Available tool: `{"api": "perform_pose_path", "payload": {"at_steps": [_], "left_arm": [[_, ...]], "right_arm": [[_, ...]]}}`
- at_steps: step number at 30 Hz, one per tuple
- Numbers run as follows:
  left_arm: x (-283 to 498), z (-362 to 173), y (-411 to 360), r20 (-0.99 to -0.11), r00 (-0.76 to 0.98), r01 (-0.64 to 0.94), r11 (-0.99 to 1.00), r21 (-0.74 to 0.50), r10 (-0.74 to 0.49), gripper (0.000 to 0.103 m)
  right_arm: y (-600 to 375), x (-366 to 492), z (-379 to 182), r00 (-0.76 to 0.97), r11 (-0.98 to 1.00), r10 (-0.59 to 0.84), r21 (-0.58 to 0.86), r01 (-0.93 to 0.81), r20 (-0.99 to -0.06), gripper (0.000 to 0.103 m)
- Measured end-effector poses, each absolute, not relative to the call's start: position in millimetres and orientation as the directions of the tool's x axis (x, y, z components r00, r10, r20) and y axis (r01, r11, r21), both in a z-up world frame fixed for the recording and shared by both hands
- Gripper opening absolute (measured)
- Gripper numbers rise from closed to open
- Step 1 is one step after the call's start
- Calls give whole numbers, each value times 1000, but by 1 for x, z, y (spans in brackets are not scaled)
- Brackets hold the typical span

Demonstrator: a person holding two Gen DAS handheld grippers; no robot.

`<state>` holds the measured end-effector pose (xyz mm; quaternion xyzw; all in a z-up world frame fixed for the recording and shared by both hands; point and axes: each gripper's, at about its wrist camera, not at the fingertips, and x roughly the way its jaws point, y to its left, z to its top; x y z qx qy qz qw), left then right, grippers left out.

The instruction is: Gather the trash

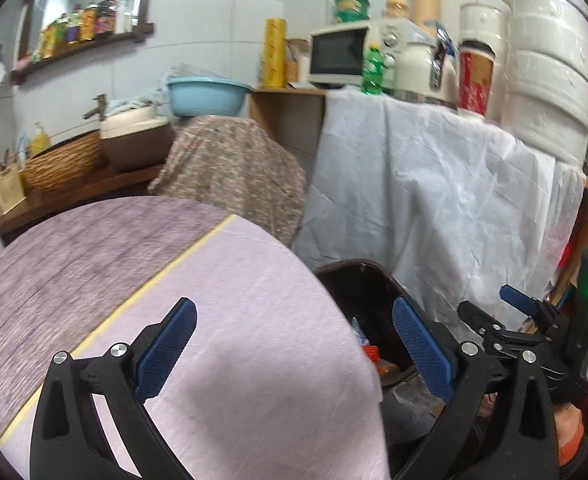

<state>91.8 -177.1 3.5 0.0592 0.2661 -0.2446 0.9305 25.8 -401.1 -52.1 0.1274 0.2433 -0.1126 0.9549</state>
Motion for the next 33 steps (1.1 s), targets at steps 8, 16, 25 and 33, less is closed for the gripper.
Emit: {"api": "perform_pose_path", "payload": {"at_steps": [8, 16, 25, 33], "left_arm": [[52, 16, -106, -399, 853, 355, 934, -26, -336, 97], [16, 11, -49, -368, 903, 209, 975, -71, -221, 98], [-23, 3, -24, -280, 955, 86, 995, -47, -96, 98], [-33, 10, -23, -247, 965, 85, 996, -16, -86, 98]], "right_arm": [[-321, 5, -11, 931, 986, -60, 124, 112, -361, 97], [-269, -16, 10, 949, 996, 36, 92, -8, -312, 97], [-240, -37, 6, 949, 993, 97, 87, -74, -300, 97], [-232, -43, 8, 947, 988, 135, 110, -107, -293, 97]]}}
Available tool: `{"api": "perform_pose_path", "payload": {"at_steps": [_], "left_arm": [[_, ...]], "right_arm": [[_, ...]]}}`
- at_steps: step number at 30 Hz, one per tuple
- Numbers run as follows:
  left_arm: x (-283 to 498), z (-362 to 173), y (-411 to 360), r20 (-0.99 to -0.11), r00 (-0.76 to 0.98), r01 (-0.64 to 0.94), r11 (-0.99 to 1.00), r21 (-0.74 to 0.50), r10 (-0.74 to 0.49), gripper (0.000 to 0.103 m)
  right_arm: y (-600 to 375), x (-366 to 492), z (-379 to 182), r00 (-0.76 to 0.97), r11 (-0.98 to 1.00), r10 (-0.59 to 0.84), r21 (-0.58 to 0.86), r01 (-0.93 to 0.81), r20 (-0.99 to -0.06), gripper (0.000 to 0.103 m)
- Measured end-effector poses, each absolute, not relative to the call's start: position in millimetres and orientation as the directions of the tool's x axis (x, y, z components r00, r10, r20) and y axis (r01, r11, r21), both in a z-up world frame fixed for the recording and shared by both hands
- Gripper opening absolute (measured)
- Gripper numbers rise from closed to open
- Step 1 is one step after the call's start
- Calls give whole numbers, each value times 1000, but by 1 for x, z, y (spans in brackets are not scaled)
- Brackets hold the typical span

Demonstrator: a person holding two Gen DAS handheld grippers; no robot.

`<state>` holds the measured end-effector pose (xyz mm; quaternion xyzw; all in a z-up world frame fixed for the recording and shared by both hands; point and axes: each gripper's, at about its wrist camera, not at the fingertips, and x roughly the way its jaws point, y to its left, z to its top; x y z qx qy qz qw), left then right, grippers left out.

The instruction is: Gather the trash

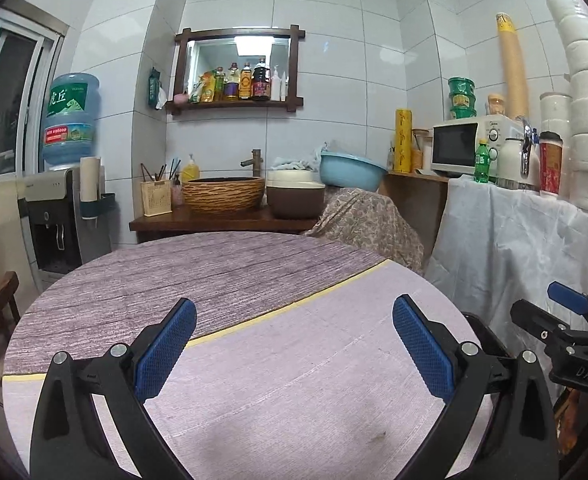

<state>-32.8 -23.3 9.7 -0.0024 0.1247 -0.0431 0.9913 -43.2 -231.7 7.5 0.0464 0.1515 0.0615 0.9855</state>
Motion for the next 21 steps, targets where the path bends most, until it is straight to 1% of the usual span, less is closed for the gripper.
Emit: {"api": "perform_pose_path", "payload": {"at_steps": [7, 21], "left_arm": [[-34, 6, -22, -261, 961, 92, 996, -20, -94, 98], [-30, 5, -13, -288, 954, 78, 996, -40, -86, 98]], "right_arm": [[-234, -46, 10, 950, 988, 139, 109, -112, -281, 97], [-237, -43, 7, 945, 987, 143, 117, -113, -295, 97]]}}
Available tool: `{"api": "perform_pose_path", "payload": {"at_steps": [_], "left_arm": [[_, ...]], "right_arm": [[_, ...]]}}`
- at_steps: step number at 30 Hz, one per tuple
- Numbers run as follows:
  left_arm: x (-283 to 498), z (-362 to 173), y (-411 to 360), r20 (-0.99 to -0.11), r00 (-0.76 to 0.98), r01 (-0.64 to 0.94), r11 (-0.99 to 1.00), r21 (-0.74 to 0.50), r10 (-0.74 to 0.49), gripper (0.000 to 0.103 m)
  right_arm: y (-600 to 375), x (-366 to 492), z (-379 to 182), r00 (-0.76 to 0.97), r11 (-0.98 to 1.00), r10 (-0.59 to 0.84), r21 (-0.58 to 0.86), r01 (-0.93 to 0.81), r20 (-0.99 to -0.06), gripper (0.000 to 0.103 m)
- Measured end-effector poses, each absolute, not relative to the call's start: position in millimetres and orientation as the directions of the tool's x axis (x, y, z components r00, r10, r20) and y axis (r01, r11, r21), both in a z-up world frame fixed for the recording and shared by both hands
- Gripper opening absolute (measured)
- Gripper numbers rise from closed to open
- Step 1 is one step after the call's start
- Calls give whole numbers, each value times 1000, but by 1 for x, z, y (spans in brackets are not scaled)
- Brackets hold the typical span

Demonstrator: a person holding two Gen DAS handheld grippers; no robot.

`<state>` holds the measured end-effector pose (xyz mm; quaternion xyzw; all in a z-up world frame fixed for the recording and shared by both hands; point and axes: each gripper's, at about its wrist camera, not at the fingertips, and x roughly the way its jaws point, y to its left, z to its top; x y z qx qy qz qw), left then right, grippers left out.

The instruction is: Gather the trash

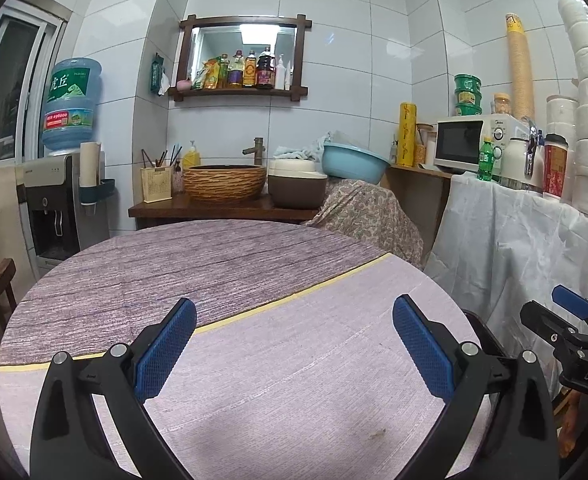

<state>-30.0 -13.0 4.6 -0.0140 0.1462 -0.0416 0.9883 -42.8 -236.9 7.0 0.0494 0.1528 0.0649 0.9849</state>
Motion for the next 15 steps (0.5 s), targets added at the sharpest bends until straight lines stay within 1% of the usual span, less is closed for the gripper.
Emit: {"api": "perform_pose_path", "payload": {"at_steps": [15], "left_arm": [[-27, 4, -9, -297, 951, 78, 996, -42, -87, 98]], "right_arm": [[-239, -41, 4, 942, 986, 146, 123, -114, -303, 97]]}}
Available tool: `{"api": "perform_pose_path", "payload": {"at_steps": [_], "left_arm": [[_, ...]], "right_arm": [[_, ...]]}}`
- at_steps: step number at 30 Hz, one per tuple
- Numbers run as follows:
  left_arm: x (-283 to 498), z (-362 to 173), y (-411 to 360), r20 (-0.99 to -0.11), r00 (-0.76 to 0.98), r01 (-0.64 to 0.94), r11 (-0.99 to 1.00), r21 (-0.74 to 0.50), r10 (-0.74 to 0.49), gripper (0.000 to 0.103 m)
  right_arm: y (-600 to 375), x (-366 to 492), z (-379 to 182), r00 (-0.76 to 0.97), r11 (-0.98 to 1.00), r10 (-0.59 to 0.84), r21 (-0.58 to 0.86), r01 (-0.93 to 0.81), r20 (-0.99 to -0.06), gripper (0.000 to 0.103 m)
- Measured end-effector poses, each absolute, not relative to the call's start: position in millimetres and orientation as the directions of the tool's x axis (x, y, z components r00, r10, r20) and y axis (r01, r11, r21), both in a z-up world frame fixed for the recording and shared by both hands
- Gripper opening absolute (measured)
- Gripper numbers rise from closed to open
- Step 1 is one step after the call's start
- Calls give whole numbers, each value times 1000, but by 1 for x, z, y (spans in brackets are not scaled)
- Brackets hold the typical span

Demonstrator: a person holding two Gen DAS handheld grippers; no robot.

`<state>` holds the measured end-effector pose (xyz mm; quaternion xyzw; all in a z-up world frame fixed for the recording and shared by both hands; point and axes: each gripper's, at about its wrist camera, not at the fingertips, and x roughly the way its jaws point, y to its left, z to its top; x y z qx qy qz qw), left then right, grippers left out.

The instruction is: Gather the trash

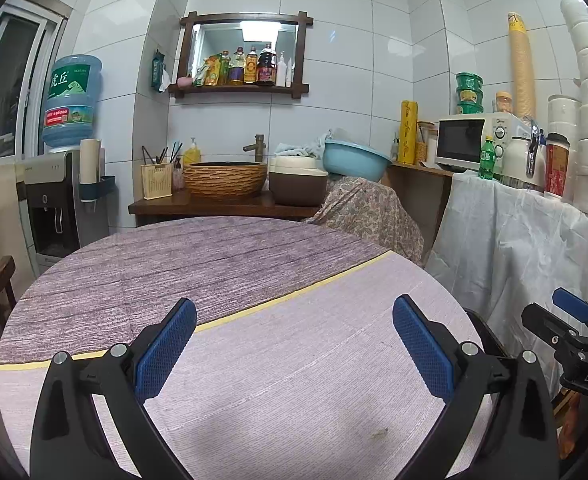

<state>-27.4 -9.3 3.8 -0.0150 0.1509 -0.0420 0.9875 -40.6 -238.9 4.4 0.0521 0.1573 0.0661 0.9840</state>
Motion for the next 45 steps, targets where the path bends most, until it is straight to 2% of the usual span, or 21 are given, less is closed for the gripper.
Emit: {"api": "perform_pose_path", "payload": {"at_steps": [45], "left_arm": [[-24, 1, -18, -326, 941, 87, 996, -15, -87, 98]], "right_arm": [[-238, -38, 2, 939, 985, 144, 139, -105, -311, 97]]}}
